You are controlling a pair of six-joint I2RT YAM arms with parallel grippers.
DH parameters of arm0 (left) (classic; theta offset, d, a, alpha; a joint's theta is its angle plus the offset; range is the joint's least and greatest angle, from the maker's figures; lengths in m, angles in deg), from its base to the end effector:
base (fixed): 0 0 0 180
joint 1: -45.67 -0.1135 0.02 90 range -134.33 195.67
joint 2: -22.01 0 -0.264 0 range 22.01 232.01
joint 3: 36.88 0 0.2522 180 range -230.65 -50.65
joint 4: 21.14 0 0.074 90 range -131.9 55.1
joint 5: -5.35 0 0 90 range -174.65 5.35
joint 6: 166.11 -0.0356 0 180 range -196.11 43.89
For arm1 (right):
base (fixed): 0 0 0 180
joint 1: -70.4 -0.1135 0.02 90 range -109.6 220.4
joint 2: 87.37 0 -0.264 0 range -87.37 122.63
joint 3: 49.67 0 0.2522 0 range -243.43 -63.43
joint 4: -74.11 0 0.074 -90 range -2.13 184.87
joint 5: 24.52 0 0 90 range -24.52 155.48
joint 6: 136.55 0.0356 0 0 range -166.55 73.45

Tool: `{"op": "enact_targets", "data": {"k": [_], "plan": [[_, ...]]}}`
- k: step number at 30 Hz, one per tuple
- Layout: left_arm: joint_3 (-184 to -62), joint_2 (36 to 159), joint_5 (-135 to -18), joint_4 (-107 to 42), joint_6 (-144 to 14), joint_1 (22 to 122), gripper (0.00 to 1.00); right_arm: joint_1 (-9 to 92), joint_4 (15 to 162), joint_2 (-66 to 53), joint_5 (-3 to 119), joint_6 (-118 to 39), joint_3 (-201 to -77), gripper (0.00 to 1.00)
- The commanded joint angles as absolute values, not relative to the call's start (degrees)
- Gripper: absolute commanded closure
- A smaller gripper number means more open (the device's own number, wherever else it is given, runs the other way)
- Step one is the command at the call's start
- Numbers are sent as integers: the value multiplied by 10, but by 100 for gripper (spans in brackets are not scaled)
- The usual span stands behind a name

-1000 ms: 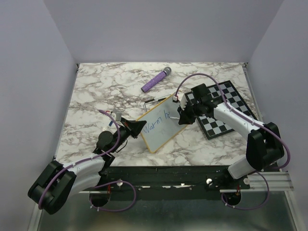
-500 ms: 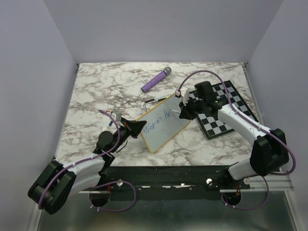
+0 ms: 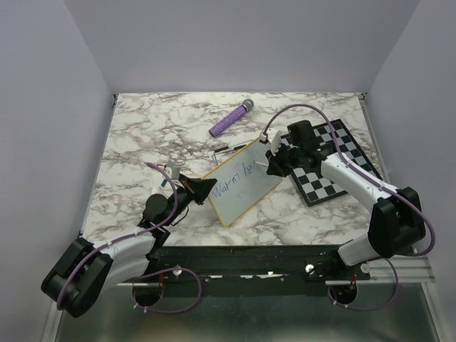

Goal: Write a sentence on the whiteboard

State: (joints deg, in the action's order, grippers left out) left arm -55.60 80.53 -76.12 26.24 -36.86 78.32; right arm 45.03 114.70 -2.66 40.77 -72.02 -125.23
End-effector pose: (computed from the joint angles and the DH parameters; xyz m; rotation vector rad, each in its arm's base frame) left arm 0.1522 -0.1038 0.1916 0.0422 1.5416 -1.1229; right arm 0.2768 0.1477 0.2551 -1.1999 2.0775 0.5231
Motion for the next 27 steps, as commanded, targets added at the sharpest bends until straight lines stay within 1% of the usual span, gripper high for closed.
{"op": "enact_targets", "data": {"k": [1, 17, 27], "plan": [[-553, 807, -743, 257, -388, 786, 100, 455, 1150, -8, 410, -722, -1266, 100], [-551, 816, -741, 268, -386, 786, 100, 454, 1162, -4, 346, -742, -1266, 100], [-550, 808, -743, 260, -385, 786, 100, 454, 1199, 16, 359, -761, -1277, 100]]}}
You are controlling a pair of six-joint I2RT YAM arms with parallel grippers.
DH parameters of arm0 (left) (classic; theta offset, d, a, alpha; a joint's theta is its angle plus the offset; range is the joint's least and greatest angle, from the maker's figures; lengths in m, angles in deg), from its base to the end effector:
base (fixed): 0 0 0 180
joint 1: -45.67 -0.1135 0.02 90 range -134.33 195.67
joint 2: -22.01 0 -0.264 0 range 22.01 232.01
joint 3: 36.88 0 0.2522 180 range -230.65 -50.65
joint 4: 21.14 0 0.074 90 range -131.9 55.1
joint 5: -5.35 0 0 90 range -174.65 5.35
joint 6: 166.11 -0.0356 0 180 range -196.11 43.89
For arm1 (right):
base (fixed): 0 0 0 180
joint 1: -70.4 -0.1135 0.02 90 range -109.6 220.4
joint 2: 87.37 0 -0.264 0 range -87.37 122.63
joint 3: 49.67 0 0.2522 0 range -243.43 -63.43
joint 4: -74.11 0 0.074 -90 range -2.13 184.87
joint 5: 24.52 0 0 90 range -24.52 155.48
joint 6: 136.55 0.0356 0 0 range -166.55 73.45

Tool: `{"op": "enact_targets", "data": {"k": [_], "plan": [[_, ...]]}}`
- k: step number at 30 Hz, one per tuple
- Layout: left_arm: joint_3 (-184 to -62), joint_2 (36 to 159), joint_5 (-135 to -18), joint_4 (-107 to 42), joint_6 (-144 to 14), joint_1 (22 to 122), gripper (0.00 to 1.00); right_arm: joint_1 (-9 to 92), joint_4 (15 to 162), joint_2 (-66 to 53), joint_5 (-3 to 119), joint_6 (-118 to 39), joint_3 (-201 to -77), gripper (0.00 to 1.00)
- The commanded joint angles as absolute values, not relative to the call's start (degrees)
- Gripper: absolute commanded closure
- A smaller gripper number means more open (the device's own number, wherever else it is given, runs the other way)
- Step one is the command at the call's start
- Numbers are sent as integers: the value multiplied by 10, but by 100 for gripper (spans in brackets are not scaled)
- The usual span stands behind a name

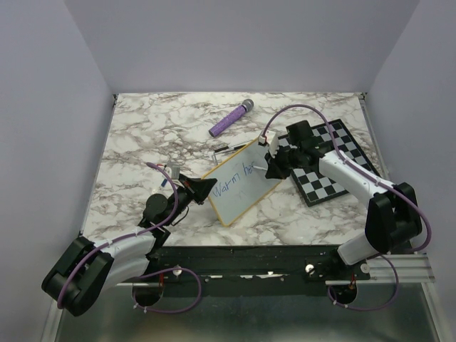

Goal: Write a sentence on the whiteboard

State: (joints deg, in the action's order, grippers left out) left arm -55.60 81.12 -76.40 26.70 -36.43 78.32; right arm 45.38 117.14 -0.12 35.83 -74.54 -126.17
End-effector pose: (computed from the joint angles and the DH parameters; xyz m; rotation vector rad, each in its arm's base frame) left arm 0.1529 -0.1040 0.1908 0.0319 1.5446 -1.1248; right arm 0.2799 0.1501 0.2455 -1.2732 2.0815 0.6226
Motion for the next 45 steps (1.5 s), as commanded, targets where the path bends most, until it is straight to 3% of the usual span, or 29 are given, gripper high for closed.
{"op": "enact_targets", "data": {"k": [1, 20, 45], "plan": [[-550, 807, -744, 259, -386, 786, 100, 454, 1200, 17, 362, -763, -1277, 99], [-557, 805, -741, 251, -390, 786, 100, 455, 1146, -15, 432, -726, -1268, 99], [-554, 809, -741, 256, -388, 786, 100, 456, 1176, -11, 404, -745, -1264, 100]]}}
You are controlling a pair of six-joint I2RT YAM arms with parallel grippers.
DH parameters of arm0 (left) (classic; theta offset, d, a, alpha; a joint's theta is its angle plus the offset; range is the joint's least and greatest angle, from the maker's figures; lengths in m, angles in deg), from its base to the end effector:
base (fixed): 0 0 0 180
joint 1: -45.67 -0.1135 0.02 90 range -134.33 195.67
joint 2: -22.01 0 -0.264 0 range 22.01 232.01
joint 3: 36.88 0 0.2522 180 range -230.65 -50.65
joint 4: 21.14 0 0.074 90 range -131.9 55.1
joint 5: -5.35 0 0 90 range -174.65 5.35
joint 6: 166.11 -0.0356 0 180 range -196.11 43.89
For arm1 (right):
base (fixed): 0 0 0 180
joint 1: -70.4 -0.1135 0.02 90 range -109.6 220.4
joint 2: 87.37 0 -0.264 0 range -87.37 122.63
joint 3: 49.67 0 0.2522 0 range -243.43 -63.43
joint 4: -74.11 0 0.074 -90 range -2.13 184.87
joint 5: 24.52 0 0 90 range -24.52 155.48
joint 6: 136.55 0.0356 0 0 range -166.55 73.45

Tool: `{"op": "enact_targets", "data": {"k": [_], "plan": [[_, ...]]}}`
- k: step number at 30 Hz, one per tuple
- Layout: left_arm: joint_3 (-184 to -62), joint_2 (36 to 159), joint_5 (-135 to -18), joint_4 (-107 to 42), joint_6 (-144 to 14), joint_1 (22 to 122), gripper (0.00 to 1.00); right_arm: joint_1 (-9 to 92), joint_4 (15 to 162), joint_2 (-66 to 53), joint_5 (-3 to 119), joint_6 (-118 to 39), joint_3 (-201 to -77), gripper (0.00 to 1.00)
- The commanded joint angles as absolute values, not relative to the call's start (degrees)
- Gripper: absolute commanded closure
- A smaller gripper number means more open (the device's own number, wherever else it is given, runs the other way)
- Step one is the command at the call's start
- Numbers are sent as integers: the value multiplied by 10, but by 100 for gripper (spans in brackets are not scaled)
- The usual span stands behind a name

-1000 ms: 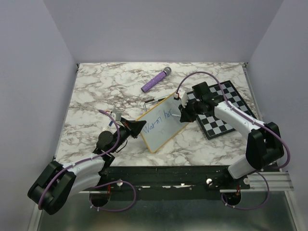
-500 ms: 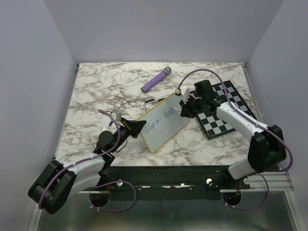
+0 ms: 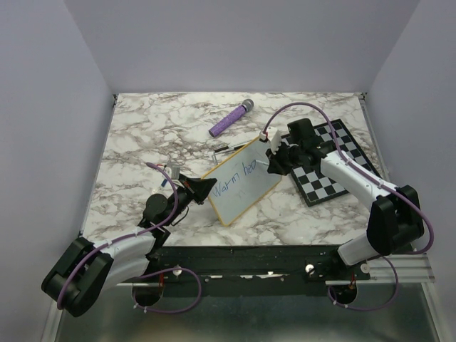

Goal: Write a sentence on the whiteboard

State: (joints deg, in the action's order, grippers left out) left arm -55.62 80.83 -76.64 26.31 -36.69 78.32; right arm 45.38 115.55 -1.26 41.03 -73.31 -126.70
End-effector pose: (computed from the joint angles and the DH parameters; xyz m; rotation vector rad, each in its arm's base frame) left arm 0.1528 -0.1038 0.1910 0.0315 1.5448 -1.1180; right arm 0.2826 0.1482 0.2550 -1.2170 2.0797 0.5074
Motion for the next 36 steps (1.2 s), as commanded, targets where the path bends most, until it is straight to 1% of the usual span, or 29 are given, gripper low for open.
{"op": "enact_targets", "data": {"k": [1, 18, 24, 31, 36], "plan": [[-554, 808, -741, 257, -388, 786, 100, 457, 1177, -11, 403, -746, -1264, 99], [-551, 809, -741, 262, -387, 786, 100, 468, 1183, -15, 432, -746, -1258, 99], [-551, 811, -741, 263, -387, 785, 100, 471, 1170, -41, 408, -747, -1257, 99], [-553, 819, -740, 271, -385, 785, 100, 470, 1172, -29, 369, -752, -1258, 99], [-554, 826, -739, 279, -381, 786, 100, 470, 1169, -17, 368, -743, -1266, 99]]}}
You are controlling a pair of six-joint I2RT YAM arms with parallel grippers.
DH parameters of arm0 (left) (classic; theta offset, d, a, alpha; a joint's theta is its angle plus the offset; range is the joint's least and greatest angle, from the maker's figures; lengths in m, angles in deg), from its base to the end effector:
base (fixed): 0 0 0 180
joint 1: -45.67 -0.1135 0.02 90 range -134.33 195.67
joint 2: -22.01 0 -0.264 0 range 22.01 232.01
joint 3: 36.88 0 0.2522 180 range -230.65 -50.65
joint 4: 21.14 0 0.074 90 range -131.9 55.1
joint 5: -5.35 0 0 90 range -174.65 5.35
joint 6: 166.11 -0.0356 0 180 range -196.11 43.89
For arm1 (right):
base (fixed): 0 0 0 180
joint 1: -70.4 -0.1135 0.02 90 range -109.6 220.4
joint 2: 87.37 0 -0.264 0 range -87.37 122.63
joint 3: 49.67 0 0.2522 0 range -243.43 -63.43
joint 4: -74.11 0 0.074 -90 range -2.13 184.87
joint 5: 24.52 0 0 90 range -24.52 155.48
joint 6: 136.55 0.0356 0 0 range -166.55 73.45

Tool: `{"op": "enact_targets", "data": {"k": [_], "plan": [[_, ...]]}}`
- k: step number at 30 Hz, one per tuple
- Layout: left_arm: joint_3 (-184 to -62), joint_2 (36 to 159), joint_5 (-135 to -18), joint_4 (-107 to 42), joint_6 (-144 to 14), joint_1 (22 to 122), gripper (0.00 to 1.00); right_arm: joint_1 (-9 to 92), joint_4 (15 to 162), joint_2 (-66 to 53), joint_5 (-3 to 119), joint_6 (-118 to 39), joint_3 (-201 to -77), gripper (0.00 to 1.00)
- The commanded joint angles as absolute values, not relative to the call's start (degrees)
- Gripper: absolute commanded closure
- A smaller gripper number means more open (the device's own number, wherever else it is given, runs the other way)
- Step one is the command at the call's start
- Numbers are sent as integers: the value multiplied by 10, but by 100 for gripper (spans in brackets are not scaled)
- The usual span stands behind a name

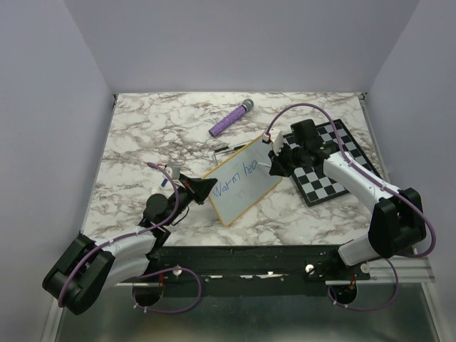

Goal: Write a sentence on the whiteboard

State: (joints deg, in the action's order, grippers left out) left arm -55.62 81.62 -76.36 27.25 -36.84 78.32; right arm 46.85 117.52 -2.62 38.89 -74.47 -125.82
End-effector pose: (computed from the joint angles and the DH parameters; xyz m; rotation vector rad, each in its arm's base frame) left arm 0.1534 -0.1044 0.1905 0.0381 1.5422 -1.1200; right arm 0.2781 0.1386 0.2553 -1.2245 2.0883 0.5381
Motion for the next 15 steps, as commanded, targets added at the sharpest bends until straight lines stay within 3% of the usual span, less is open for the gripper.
{"op": "enact_targets", "data": {"k": [1, 15], "plan": [[-554, 827, -739, 279, -382, 786, 100, 471, 1166, -17, 368, -741, -1267, 100], [-557, 829, -738, 278, -384, 786, 100, 470, 1162, 10, 382, -728, -1280, 100]]}}
